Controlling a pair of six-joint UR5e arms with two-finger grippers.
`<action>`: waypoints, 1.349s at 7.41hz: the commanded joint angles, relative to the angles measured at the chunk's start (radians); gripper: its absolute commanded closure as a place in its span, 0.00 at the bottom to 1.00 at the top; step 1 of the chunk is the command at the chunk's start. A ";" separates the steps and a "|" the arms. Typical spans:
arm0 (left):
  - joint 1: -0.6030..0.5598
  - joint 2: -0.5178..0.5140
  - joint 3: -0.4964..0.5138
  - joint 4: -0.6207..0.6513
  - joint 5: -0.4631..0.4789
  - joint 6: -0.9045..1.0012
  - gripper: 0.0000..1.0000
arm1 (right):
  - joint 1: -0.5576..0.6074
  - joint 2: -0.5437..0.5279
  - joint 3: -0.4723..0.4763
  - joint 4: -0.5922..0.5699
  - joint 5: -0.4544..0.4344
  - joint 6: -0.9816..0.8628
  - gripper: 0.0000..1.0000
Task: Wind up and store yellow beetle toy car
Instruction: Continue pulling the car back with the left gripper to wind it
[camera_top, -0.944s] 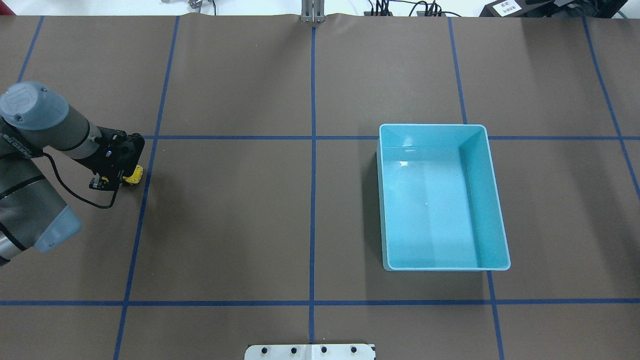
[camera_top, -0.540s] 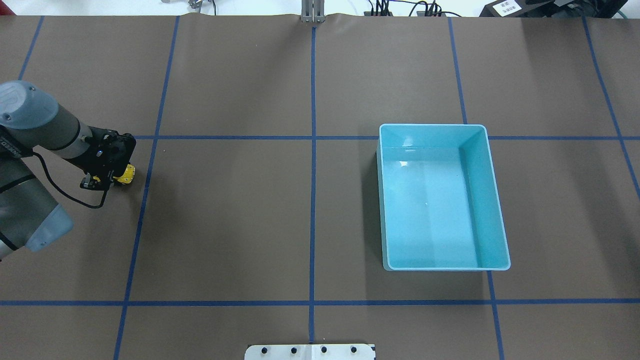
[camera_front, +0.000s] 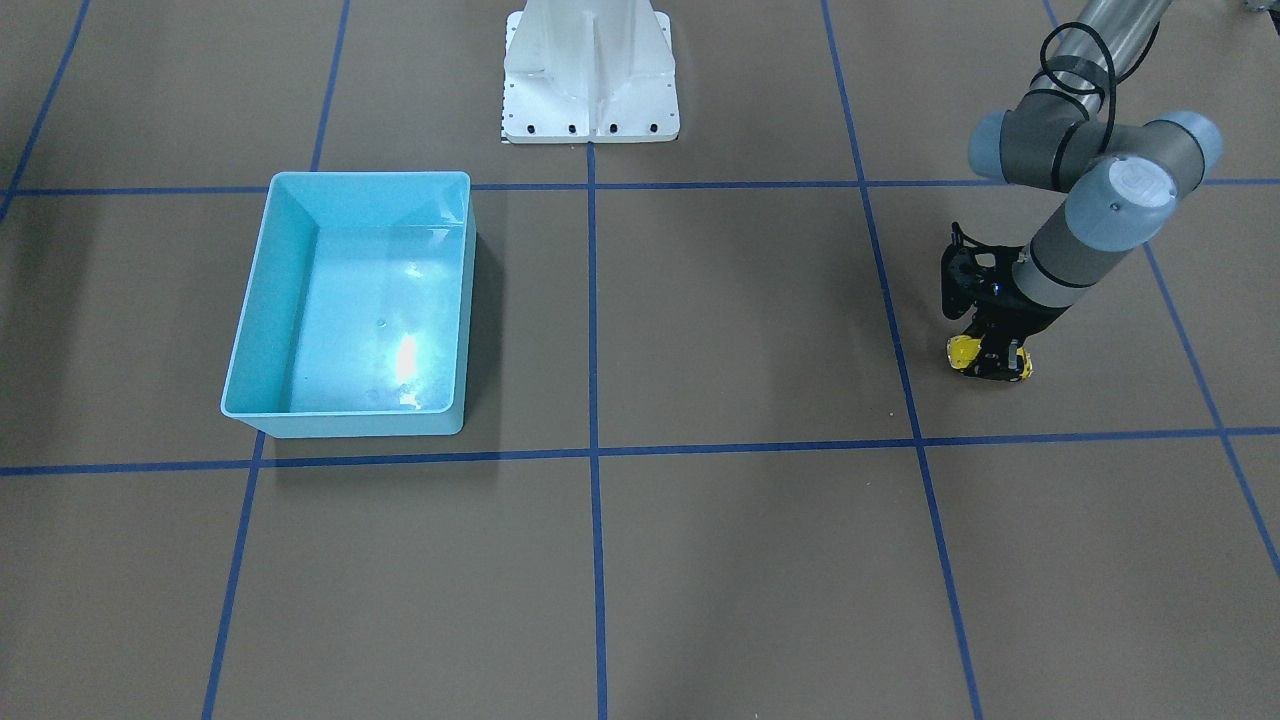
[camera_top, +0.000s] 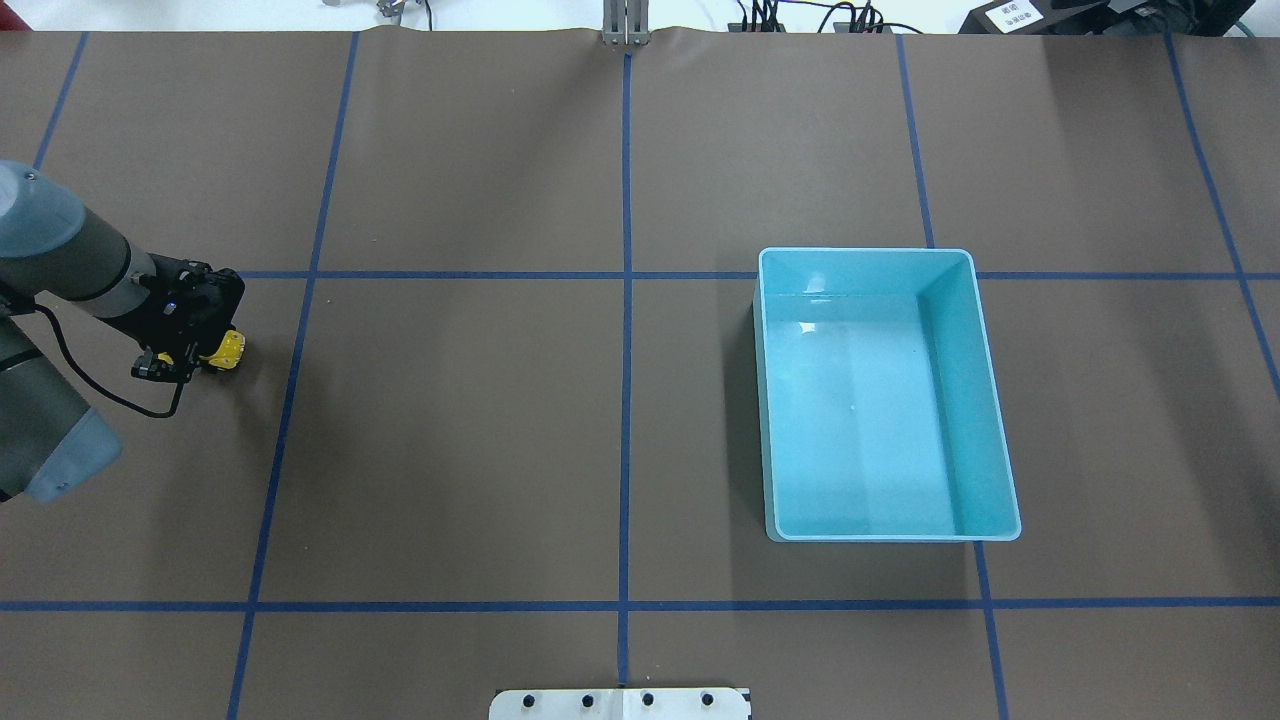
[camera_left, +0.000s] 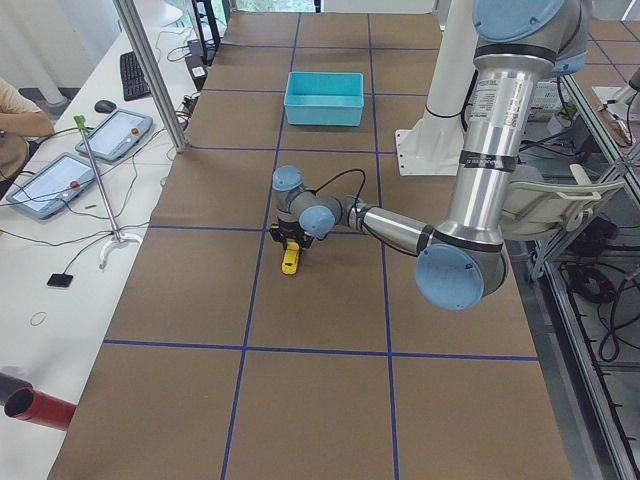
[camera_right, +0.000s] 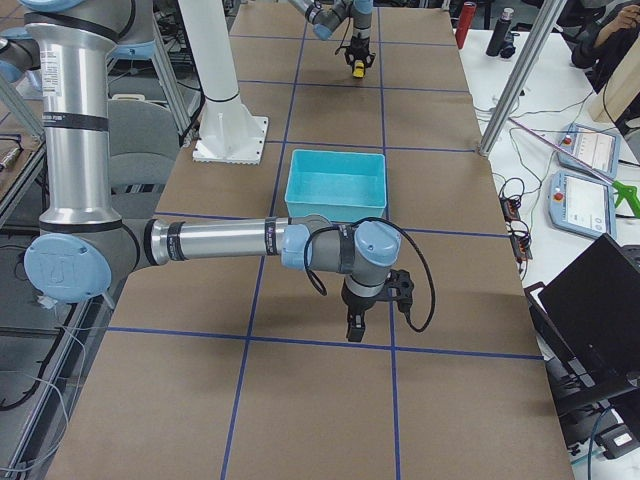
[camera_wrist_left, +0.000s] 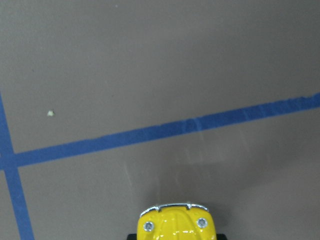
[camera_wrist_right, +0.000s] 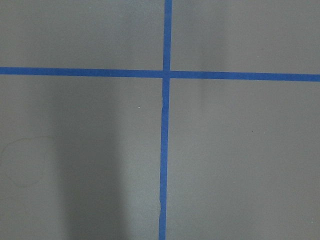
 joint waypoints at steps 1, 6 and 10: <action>-0.013 0.006 0.016 -0.008 -0.001 0.027 1.00 | 0.000 -0.002 0.000 0.000 0.000 0.000 0.00; -0.049 0.031 0.044 -0.044 -0.028 0.083 1.00 | -0.002 -0.005 0.000 0.000 0.002 0.000 0.00; -0.063 0.055 0.044 -0.059 -0.039 0.103 1.00 | 0.000 -0.005 -0.002 0.000 0.002 0.000 0.00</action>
